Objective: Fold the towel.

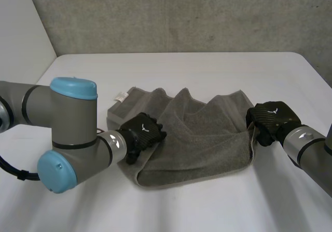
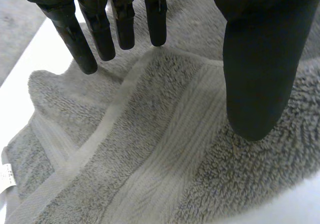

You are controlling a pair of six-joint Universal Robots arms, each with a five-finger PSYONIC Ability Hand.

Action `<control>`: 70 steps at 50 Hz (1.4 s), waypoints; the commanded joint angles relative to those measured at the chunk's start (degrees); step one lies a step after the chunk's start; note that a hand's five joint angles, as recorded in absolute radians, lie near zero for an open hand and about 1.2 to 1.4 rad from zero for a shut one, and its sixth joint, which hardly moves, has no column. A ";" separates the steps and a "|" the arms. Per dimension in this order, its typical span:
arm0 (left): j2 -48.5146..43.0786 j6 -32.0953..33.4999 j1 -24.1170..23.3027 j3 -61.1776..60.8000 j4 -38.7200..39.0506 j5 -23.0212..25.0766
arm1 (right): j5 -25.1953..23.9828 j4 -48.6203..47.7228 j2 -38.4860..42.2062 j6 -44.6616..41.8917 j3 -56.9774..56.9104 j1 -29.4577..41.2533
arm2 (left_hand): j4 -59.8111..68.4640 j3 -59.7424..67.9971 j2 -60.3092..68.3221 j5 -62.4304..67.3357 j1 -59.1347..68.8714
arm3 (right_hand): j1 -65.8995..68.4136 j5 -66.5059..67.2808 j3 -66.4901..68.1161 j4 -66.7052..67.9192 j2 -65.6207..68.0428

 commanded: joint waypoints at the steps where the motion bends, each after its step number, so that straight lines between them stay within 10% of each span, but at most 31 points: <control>1: -2.01 5.58 0.14 0.30 -0.53 -0.05 | 0.03 -0.08 0.09 -0.12 -0.01 -0.08 | 3.18 3.15 3.13 3.24 3.22 | 0.71 10.87 10.38 10.28 10.67; 5: -2.19 5.41 0.14 0.65 -0.45 -0.13 | 0.03 -0.08 0.09 -0.12 -0.01 -0.08 | 7.51 7.48 7.46 7.58 7.56 | 0.71 10.87 10.38 10.28 10.67; 9: -1.58 4.88 0.66 1.00 1.13 -0.49 | 0.03 -0.08 0.09 -0.20 -0.01 -0.08 | 53.19 53.15 53.14 53.25 53.23 | 0.71 10.87 10.38 10.28 10.67; 13: -0.53 4.44 1.28 0.91 3.15 -0.75 | 0.03 -0.08 0.09 -0.29 -0.01 -0.08 | 60.33 60.29 60.28 60.39 60.37 | 0.71 10.87 10.38 10.28 10.67; 26: 7.39 -9.80 6.20 -1.64 4.30 -4.62 | 0.47 0.71 -0.35 0.15 -1.67 -2.45 | 60.35 60.32 60.30 60.41 60.39 | 0.71 10.87 10.38 10.28 10.67; 42: 32.68 -43.80 11.82 -7.09 -1.84 -9.98 | -0.14 12.73 -17.20 5.07 -12.03 -2.89 | 60.35 60.32 60.30 60.41 60.39 | 0.71 10.87 10.38 10.28 10.67; 56: 39.65 -45.57 14.29 -4.80 -12.84 -13.05 | -1.29 35.25 -15.66 -11.96 -25.32 -2.55 | 60.35 60.32 60.30 60.41 60.39 | 0.71 10.87 10.38 10.28 10.67; 70: 15.21 -45.22 13.32 8.82 -10.20 -13.32 | -0.85 21.16 0.69 -5.60 -30.31 0.17 | 60.35 60.32 60.30 60.41 60.39 | 0.71 10.87 10.38 10.28 10.67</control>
